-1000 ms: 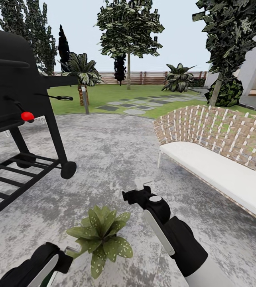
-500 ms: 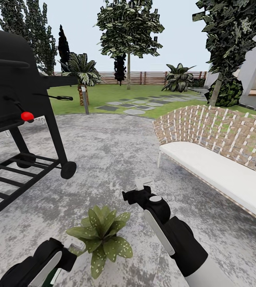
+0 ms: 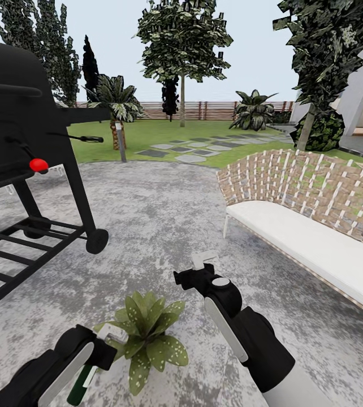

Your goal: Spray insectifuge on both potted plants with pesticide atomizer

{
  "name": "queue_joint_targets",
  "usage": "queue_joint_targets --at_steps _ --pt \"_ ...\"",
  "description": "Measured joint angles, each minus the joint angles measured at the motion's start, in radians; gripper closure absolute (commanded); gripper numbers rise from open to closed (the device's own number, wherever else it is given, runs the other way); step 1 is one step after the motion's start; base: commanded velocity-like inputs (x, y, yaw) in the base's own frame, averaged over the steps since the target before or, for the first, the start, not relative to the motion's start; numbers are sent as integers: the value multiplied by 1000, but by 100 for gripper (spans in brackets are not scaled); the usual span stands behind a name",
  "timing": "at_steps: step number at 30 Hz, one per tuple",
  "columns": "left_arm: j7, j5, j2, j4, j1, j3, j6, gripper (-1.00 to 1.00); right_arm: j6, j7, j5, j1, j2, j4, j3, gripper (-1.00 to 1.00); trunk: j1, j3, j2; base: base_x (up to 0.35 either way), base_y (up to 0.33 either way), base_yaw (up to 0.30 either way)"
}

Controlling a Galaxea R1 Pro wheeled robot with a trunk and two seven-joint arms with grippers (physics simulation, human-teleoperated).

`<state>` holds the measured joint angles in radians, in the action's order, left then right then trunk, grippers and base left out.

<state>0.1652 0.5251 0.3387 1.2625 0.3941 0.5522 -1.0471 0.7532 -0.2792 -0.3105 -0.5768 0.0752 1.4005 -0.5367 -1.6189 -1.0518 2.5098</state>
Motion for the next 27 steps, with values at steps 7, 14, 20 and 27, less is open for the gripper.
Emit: queue_joint_targets --at_steps 7,14,20,27 --pt "0 2 -14 -38 0 2 0 100 0 0 1 0 0 0 0 -100 0 0 0 0 0 0" --pt "2 -5 -24 -51 5 -6 0 100 0 0 0 0 0 0 0 -100 0 0 0 0 0 0" --pt "6 -7 -6 -21 4 -59 0 100 1 -1 0 0 0 -7 3 -100 0 0 0 0 12 0" --pt "4 -3 -1 -27 3 -60 0 100 3 1 2 0 -11 5 68 -100 0 0 0 0 300 -55"
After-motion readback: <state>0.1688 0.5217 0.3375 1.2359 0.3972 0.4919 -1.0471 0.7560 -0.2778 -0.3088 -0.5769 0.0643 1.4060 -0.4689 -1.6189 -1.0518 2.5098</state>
